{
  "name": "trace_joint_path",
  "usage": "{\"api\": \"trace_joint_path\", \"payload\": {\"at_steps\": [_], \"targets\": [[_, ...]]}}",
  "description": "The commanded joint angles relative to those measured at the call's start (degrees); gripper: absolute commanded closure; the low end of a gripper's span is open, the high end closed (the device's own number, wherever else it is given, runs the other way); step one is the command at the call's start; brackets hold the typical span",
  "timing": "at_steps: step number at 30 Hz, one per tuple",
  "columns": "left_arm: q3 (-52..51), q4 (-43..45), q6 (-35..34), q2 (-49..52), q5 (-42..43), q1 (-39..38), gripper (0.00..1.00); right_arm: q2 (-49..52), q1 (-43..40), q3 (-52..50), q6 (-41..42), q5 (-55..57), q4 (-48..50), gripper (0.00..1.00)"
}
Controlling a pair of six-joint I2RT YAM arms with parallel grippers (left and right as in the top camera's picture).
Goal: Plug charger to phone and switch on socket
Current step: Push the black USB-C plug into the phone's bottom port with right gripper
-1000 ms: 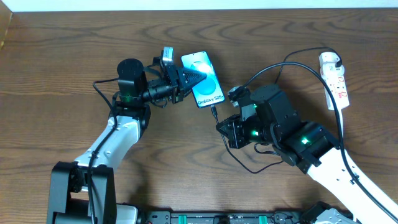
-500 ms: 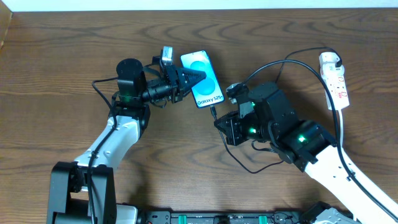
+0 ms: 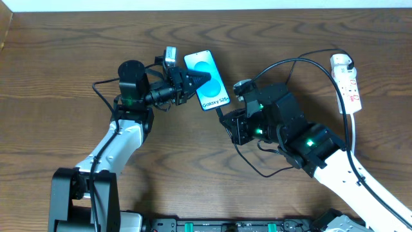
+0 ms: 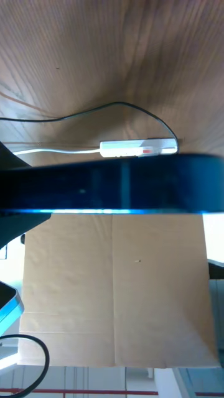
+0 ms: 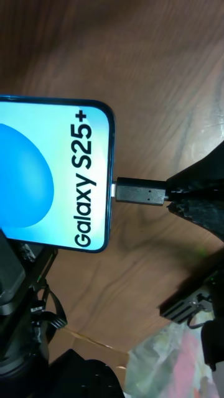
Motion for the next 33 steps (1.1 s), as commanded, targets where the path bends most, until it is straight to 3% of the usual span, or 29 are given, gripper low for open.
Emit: {"api": "trace_joint_path", "payload": {"at_steps": [1,13,33], "targets": [[1.1,0.5,1.6,-1.0,5.4,-0.9,0.92,0.5,0.2,0.4,0.4,4.2,2.4,0.99],[1.1,0.5,3.1,-1.0,5.4,-2.0,0.93,7.1,2.2,0.4,0.3,7.8,9.2,0.99],[1.1,0.9,12.6,-1.0,8.1,-4.1,0.93,1.4,0.0,0.6,-1.8,13.5,12.4,0.99]]}}
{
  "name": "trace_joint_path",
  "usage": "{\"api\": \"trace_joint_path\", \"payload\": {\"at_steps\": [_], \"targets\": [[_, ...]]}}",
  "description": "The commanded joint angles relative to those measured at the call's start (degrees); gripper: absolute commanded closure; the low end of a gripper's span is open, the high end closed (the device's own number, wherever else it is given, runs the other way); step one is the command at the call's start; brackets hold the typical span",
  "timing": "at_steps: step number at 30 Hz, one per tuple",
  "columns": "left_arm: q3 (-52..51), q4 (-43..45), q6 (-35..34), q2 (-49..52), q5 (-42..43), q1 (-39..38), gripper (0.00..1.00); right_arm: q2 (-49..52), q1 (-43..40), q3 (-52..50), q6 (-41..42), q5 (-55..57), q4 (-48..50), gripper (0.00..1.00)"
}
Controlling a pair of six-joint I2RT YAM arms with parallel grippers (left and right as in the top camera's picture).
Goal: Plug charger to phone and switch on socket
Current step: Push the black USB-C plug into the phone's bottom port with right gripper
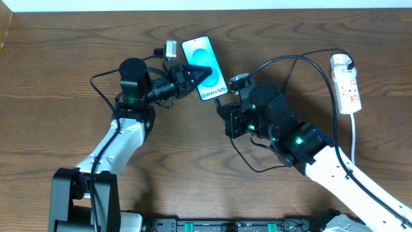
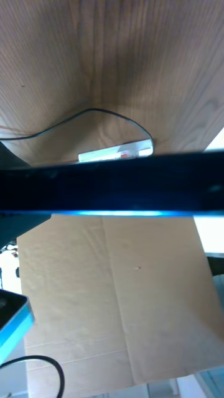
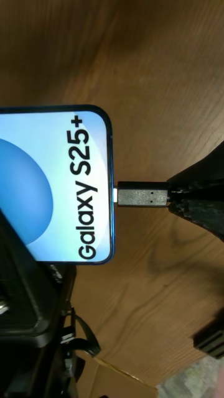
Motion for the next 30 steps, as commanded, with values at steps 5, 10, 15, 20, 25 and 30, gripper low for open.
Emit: {"api": "trace_joint_path", "payload": {"at_steps": [5,10,15,20,25,30], "targets": [[-0.2,1.0,4.0,-1.0,14.5,-3.0,0.92,-1.5,-1.5,2.1,-4.3,5.4,5.3,0.98],[-0.2,1.0,4.9,-1.0,14.5,-3.0,0.93,-2.0,-1.5,2.1,-4.5,5.4,0.4,0.86],[-0.2,1.2,12.1,-1.0,14.5,-3.0,0.93,-6.8,-1.5,2.1,-9.4,5.4,-6.6,0.62],[-0.2,1.6,23.4,-1.0,14.4,-3.0,0.93,-14.7,-1.5,2.1,-14.1,5.4,-11.0,0.43],[-0.2,1.8,27.5,-1.0,11.2,-3.0,0.93,-16.9,-0.7,2.1,-14.4,5.6,-15.3,0.48],[-0.2,1.8,19.1,-1.0,8.3,-3.0,0.93,-11.3,2.2,1.9,-14.3,6.3,-15.7,0.44]]}}
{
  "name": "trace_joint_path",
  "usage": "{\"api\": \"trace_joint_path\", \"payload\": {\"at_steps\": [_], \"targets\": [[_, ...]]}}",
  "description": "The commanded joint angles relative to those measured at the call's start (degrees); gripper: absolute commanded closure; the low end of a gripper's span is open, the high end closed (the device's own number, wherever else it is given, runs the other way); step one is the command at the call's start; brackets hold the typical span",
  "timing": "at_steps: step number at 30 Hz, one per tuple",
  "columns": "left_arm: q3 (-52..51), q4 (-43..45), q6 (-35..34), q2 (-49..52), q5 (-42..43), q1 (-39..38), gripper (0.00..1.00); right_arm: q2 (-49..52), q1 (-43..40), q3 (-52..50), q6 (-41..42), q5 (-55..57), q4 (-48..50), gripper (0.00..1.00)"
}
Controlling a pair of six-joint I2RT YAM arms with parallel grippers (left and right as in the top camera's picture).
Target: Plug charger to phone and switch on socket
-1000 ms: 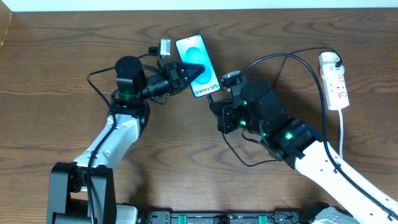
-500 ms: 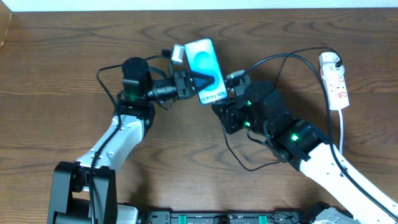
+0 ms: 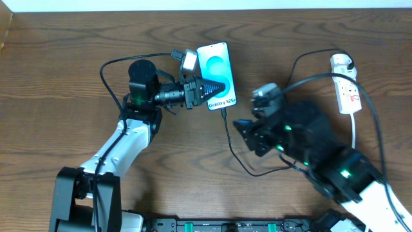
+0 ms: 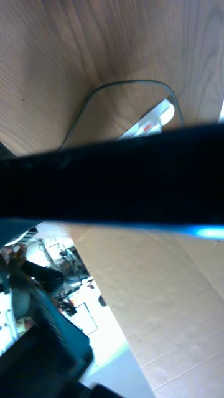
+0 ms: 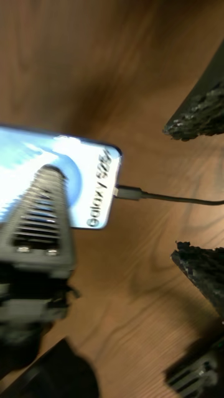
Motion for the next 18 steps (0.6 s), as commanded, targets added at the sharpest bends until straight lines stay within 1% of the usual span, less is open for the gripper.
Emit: {"api": "trace_joint_path", "payload": {"at_steps": [1,2,4,7,9,13,15,17,18], "targets": [[-0.1,0.7,-6.3,-1.0,-2.7,0.1,0.92,5.6,2.0,0.4,-1.1,1.0,0.3,0.44],[-0.1,0.7,-8.8,-1.0,-3.2,0.1,0.93,7.2,2.4,0.4,-0.4,1.1,0.5,0.45],[-0.1,0.7,-13.1,-1.0,-3.6,0.1,0.93,10.1,2.7,0.4,2.1,2.7,0.7,0.49],[-0.1,0.7,-17.9,-1.0,-3.7,0.1,0.93,13.1,2.8,0.4,5.3,5.9,1.3,0.58],[-0.1,0.7,-18.5,-1.0,-3.7,0.1,0.93,14.0,2.8,0.4,6.4,6.8,2.3,0.67],[-0.1,0.6,-18.5,-1.0,-3.5,0.1,0.93,14.2,2.8,0.4,6.3,7.2,5.6,0.75],[-0.1,0.6,-18.5,-1.0,-3.3,0.1,0.92,14.2,2.8,0.4,6.3,8.0,7.3,0.84],[-0.1,0.6,-18.5,-1.0,-2.8,0.1,0.93,14.2,2.8,0.4,6.3,8.3,8.7,0.98],[-0.1,0.6,-18.5,-1.0,-2.6,0.1,0.93,14.2,2.8,0.4,6.3,8.3,9.2,0.99]]}}
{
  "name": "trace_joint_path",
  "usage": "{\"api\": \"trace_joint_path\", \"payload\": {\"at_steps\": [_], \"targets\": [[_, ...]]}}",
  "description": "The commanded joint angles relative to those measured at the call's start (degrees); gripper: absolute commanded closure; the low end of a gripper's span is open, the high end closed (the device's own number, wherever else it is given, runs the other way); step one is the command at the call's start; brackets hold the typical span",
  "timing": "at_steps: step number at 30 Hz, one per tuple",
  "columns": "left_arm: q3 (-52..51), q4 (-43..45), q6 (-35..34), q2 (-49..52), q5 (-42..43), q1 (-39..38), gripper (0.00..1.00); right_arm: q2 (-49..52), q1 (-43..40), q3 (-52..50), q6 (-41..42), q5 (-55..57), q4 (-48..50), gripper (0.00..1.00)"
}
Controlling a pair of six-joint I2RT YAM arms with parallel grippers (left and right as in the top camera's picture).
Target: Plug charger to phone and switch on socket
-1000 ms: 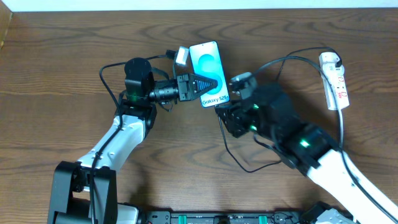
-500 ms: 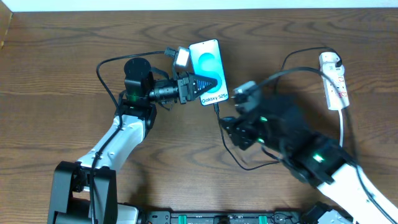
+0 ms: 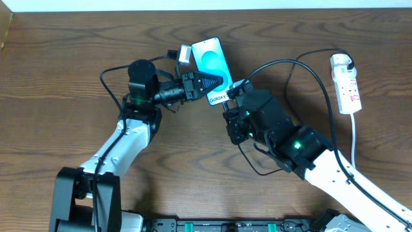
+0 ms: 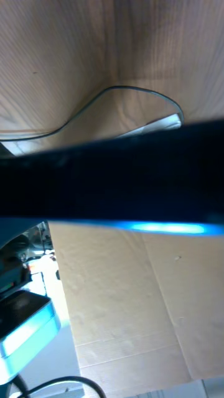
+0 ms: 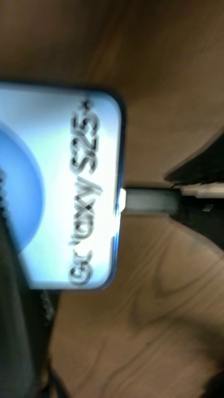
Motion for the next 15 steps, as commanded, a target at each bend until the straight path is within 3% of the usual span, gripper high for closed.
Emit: {"api": "trace_joint_path", "payload": {"at_steps": [1,7,8,11,15], "targets": [[-0.1,0.4,-0.7,-1.0,2.9,0.0,0.93,-0.2,-0.1,0.4,0.5,3.8,2.5,0.99],[-0.1,0.4,-0.2,-0.9,3.8,0.0,0.93,-0.5,0.0,0.4,0.2,4.2,4.3,0.99],[-0.1,0.4,0.1,-1.0,3.8,0.0,0.93,-0.6,0.0,0.4,0.2,4.2,3.8,0.93],[-0.1,0.4,0.2,-1.0,3.5,0.0,0.93,-2.3,-0.1,0.7,0.2,4.3,1.9,0.59],[-0.1,0.4,0.2,-0.9,1.8,0.0,0.93,-9.1,-0.8,1.3,0.2,5.8,-1.9,0.29]]}}
